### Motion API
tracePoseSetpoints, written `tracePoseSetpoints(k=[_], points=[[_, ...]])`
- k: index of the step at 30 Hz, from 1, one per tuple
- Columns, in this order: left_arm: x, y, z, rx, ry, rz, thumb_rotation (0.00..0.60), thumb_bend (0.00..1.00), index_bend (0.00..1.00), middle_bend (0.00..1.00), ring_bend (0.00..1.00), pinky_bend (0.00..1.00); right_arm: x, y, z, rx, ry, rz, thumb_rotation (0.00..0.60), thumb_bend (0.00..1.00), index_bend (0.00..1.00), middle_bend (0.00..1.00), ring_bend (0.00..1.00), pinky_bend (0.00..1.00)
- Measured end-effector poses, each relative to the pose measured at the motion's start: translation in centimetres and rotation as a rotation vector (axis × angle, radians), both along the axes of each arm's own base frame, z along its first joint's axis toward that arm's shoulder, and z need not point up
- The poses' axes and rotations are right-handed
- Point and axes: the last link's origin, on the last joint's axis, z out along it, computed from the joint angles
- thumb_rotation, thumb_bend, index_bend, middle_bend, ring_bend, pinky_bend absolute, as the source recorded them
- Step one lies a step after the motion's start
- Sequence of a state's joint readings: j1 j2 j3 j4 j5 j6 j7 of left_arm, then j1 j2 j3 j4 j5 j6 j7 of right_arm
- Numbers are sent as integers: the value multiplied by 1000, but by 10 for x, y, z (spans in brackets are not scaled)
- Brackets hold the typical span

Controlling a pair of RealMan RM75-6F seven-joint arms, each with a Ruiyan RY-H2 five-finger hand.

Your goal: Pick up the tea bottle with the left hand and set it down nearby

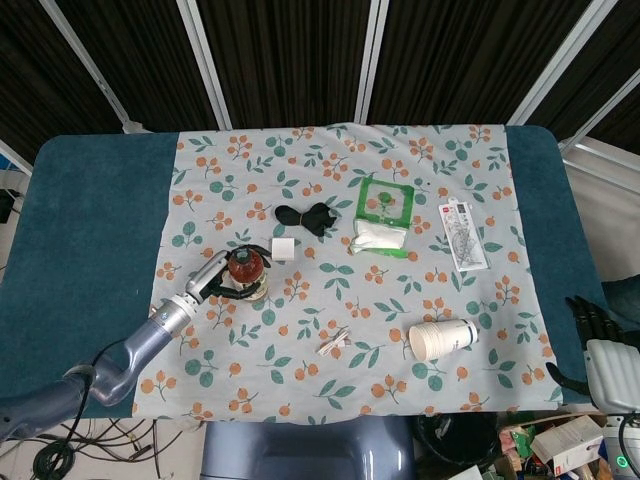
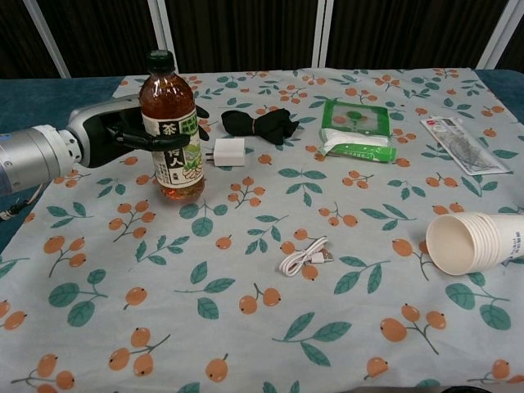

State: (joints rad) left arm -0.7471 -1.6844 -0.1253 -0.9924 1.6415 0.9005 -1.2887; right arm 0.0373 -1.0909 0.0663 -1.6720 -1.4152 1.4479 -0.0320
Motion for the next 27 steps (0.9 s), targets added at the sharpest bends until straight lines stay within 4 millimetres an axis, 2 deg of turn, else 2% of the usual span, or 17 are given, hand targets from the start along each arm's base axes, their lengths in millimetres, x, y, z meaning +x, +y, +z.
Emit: tracePoseSetpoints(k=[12,14,16,19,20,23,27], points=[[2,2,-27,51,29,-34,600,536,257,318,263,554,-1,0,1,-1,-1,-4,600,126,0,45,60,151],[3,1,-28,59,15,-36,600,489,238,297,239,528,-1,0,0,-1,-1,-3,600,126,0,45,60,151],[3,2,-29,66,8,-38,600,367,183,225,177,470,-1,0,0,-1,-2,-3,600,126,0,45,60,151],[2,1,-30,58,3,-39,600,149,50,72,57,357,-1,-1,0,-1,-4,-4,600,126,0,45,60,151],[1,0,-30,48,5,-38,600,113,17,35,27,325,-1,-1,0,-1,-5,-4,600,126,0,45,60,151],[-4,0,-30,12,18,-29,600,100,0,0,0,276,-1,-1,1,-3,-6,-2,600,126,0,45,60,151],[-12,1,-25,-26,63,-24,600,97,0,0,0,187,-1,-1,0,-2,-7,-2,600,125,0,45,60,151]])
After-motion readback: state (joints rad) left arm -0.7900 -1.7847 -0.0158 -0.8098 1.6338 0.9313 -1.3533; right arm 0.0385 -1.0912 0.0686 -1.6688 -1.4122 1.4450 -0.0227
